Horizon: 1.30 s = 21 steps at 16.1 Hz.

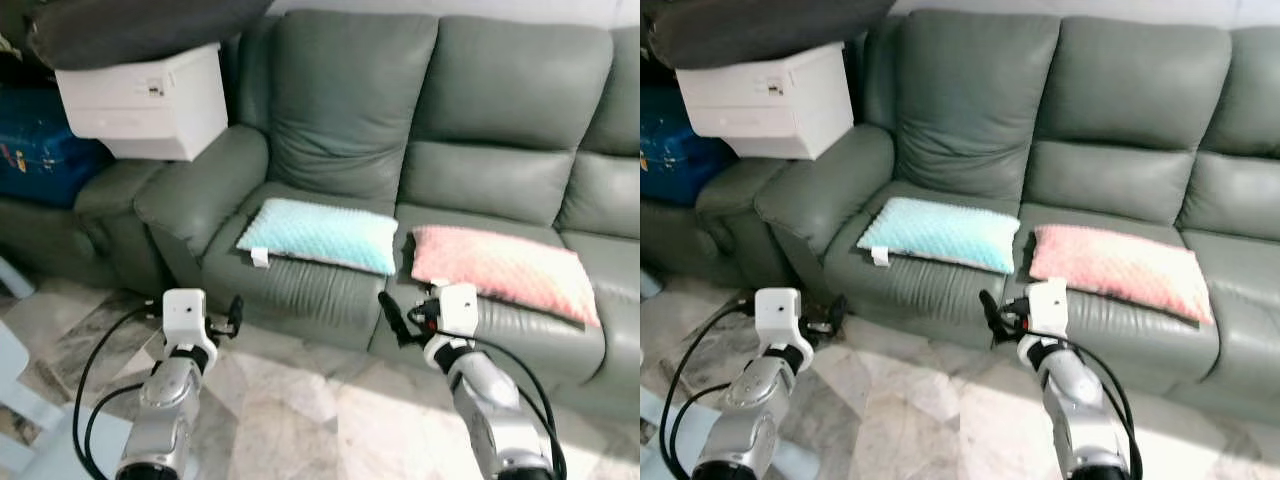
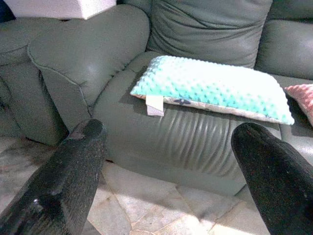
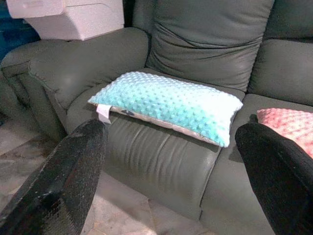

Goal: Move the pillow to the sofa

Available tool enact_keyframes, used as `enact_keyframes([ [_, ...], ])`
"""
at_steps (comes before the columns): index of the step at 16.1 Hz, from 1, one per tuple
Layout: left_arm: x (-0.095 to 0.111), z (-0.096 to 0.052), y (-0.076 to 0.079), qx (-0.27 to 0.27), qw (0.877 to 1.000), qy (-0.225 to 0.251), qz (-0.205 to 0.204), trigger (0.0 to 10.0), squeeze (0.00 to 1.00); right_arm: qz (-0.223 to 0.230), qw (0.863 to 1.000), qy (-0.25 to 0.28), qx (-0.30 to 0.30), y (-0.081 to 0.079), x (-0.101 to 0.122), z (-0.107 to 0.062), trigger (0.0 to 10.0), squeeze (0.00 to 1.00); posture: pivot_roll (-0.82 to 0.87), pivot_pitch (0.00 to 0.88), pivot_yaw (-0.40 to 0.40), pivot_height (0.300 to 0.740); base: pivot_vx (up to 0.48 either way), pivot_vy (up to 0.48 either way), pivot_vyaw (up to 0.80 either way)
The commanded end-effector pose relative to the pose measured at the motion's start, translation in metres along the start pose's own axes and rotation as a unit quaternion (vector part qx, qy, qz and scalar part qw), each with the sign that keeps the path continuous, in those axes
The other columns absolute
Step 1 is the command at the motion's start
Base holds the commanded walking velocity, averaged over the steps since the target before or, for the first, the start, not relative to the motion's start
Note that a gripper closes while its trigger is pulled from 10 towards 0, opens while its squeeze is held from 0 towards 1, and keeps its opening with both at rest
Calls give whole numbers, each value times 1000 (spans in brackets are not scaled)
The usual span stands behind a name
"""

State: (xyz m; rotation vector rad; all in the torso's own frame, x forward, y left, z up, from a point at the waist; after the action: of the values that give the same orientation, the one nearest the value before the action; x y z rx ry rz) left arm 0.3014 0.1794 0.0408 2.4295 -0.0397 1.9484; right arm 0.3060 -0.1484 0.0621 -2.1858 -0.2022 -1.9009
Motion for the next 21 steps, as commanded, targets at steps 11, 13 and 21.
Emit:
enact_keyframes([
  [11,5,8,0,6,997,1,-83,10000,0,10,999,-9,-50,15,4,5,10000,0,-145,0,3,740,0,0,-786],
  [13,6,9,0,4,996,7,-87,10000,0,12,999,-5,-53,15,5,6,10000,0,-146,0,1,740,0,0,-781],
  [21,-19,0,-13,7,996,-37,-75,10000,0,17,998,-24,-58,23,-4,-7,10000,0,-161,0,13,740,0,0,-780],
])
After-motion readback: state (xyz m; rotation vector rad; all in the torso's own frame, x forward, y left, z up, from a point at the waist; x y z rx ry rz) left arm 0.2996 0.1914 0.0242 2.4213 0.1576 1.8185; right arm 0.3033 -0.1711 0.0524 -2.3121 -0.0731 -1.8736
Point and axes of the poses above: a point about 5 cm out from each wrist's last joint towards the gripper, its own z axis pointing out of the wrist towards the gripper, its own x axis along the axis of the wrist's last joint, y = z × x, the point moved 2 cm from there along z, pointing out of the wrist towards the gripper, and after that the axes turned 3 degrees about z, right-handed, at the moved point
